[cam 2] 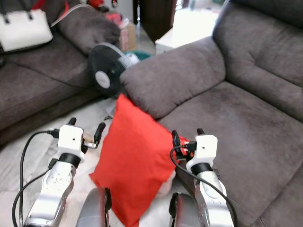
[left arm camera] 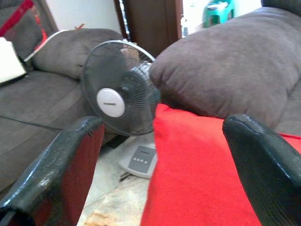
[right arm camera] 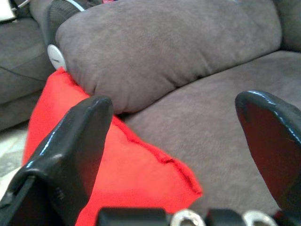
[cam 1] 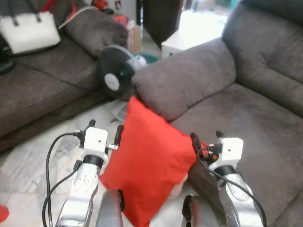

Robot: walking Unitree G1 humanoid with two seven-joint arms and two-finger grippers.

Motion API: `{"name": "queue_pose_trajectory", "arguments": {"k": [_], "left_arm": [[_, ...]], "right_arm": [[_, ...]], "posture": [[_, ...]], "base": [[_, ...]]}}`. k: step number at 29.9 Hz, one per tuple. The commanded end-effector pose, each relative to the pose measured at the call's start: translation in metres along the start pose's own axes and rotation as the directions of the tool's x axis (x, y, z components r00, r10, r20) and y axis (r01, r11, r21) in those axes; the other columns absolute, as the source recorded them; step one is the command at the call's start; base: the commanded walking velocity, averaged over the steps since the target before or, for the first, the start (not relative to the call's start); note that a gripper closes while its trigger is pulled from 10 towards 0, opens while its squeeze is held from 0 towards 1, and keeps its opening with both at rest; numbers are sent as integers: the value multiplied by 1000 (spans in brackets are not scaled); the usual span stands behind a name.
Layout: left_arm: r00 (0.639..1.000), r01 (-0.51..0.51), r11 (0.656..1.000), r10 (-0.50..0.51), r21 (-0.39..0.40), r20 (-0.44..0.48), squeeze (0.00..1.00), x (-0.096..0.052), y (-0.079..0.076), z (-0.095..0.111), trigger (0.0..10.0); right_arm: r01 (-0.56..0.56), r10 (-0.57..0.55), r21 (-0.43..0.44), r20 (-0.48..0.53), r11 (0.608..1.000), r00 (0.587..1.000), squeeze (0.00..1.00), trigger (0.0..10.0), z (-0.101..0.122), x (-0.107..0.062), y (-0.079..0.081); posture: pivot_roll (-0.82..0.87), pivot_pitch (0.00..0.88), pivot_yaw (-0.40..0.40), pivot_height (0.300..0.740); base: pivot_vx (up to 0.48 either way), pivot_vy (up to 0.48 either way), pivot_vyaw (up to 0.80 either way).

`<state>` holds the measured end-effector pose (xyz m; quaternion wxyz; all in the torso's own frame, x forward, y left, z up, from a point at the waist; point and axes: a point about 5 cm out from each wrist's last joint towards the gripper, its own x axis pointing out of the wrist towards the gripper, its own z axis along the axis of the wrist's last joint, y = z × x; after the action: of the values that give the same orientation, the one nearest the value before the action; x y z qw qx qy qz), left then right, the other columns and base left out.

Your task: Move the pillow to the sofa from floor

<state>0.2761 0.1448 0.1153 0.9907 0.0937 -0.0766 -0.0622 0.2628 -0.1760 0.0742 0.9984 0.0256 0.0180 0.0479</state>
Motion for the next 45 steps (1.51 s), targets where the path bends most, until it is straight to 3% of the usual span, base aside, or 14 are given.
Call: {"name": "queue_pose_trajectory", "arguments": {"k": [1,25,35,41,45], "left_arm": [[1000,-11,1000,12,9,-21,0,-2,6,-5,10000],[999,-7,1000,8,10,-31,0,-3,5,-6,10000],[981,-82,996,89,47,-170,0,-35,25,-39,10000],[979,-94,994,102,54,-175,0,-38,27,-39,10000],[981,-97,994,104,50,-165,0,-36,26,-37,10000]], "right_arm": [[-11,12,8,-13,1000,1000,0,10000,-2,1,4],[-24,24,2,-45,1000,999,0,10000,-7,1,5],[-26,26,-4,-103,1000,994,0,10000,-18,6,5],[9,0,52,-156,999,988,0,10000,-28,13,0],[62,-31,149,-202,987,979,0,10000,-31,27,-5]], "posture": [[139,74,-23,561],[141,82,-24,561],[151,86,-27,561],[159,88,-33,561],[164,87,-36,561]], "base": [[266,0,0],[209,0,0],[0,0,0],[0,0,0],[0,0,0]]}}
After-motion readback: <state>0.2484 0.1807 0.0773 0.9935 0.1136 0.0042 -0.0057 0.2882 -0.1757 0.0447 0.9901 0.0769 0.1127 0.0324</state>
